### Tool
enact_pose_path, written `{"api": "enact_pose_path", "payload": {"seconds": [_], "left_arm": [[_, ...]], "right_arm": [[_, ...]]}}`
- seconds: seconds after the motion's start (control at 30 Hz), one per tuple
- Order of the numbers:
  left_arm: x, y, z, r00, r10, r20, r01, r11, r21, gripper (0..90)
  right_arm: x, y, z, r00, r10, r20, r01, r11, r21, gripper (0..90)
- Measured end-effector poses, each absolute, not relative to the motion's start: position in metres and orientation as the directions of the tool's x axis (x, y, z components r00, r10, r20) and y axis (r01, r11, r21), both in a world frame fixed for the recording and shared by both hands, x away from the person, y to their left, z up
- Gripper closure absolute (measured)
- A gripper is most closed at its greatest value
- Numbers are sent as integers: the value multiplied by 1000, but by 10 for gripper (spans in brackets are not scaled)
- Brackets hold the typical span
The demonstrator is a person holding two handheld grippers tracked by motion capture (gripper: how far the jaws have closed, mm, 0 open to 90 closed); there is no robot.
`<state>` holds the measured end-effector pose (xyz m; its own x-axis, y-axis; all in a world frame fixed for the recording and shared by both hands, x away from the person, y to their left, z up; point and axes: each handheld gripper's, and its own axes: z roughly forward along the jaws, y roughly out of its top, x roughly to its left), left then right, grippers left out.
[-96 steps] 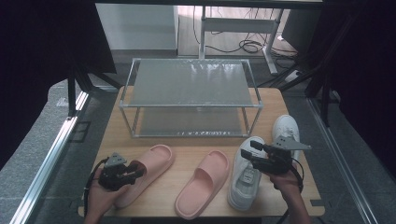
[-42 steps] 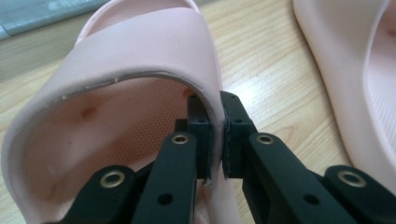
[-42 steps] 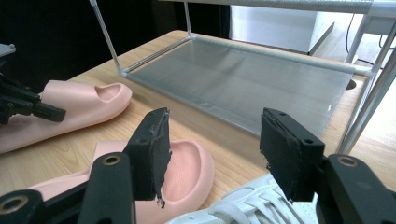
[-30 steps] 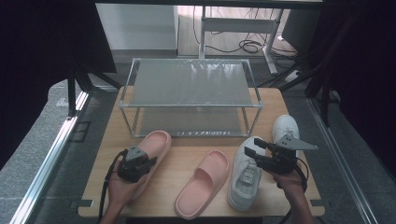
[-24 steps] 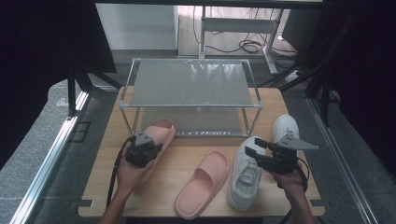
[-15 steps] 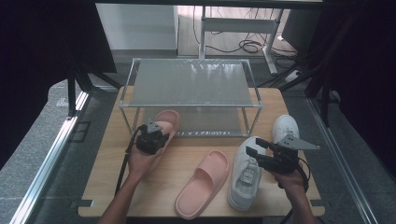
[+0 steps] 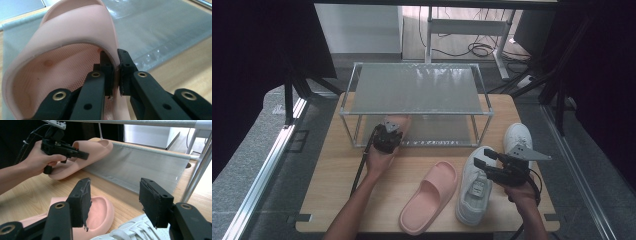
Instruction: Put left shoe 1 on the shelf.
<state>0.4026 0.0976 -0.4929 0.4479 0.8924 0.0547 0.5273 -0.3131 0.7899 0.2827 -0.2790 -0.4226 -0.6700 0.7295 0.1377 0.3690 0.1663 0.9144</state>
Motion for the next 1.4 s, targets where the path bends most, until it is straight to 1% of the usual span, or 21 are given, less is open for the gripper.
{"api": "enact_pose_path", "payload": {"seconds": [0.27,0.47,0.53,0.57,0.6,0.67,0.7,0.73,0.77,0.8,0.87,0.93,1.03,1.1,1.13,1.17,1.2,1.27,1.3,1.33,1.4], "left_arm": [[415,91,-506,426,903,61,536,-306,787,840],[421,88,-513,409,910,73,523,-299,798,840],[421,87,-513,398,915,62,527,-284,801,823],[422,88,-512,410,908,80,517,-304,800,823],[422,88,-511,406,910,84,519,-305,798,785],[422,87,-510,398,912,94,521,-309,796,651],[421,87,-509,402,911,90,522,-309,795,603],[420,87,-507,406,910,84,522,-306,796,520],[418,87,-505,407,910,76,523,-300,798,520],[416,87,-502,409,911,58,529,-288,798,498],[411,87,-498,425,904,54,524,-294,800,453],[405,89,-493,437,898,50,526,-301,796,440],[395,95,-485,461,886,46,523,-313,793,447],[386,100,-482,471,881,39,524,-316,791,478],[378,106,-479,494,869,31,533,-331,779,550],[378,106,-479,494,869,31,533,-331,779,594],[373,109,-479,497,867,34,533,-336,777,594],[363,117,-479,504,863,32,536,-342,772,685],[359,120,-479,509,861,26,541,-343,768,769],[354,123,-479,514,858,24,544,-347,764,769],[344,129,-480,518,855,22,547,-351,760,835]], "right_arm": [[283,-278,-424,-670,729,137,371,170,913,437],[283,-277,-425,-673,727,136,373,175,911,438],[283,-277,-424,-673,726,139,372,170,912,437],[283,-277,-424,-673,726,139,372,170,912,437],[283,-278,-424,-673,726,141,373,168,913,438],[282,-278,-424,-674,726,140,372,169,913,438],[282,-278,-424,-674,725,139,371,170,913,437],[282,-278,-424,-673,726,139,371,170,913,437],[282,-278,-424,-673,726,139,371,170,913,437],[282,-278,-424,-672,727,140,373,169,912,438],[283,-277,-425,-671,728,139,375,171,911,438],[283,-277,-425,-671,728,138,375,174,911,438],[282,-277,-425,-672,728,136,374,174,911,438],[282,-277,-425,-672,728,135,372,175,912,437],[282,-276,-425,-672,728,134,372,175,912,437],[282,-276,-425,-672,728,134,372,175,912,437],[282,-276,-425,-672,728,134,372,175,912,438],[282,-276,-425,-674,727,135,371,174,912,437],[282,-276,-425,-674,726,136,371,175,912,437],[282,-276,-425,-674,726,136,371,175,912,437],[282,-275,-425,-674,726,136,374,176,911,437]]}}
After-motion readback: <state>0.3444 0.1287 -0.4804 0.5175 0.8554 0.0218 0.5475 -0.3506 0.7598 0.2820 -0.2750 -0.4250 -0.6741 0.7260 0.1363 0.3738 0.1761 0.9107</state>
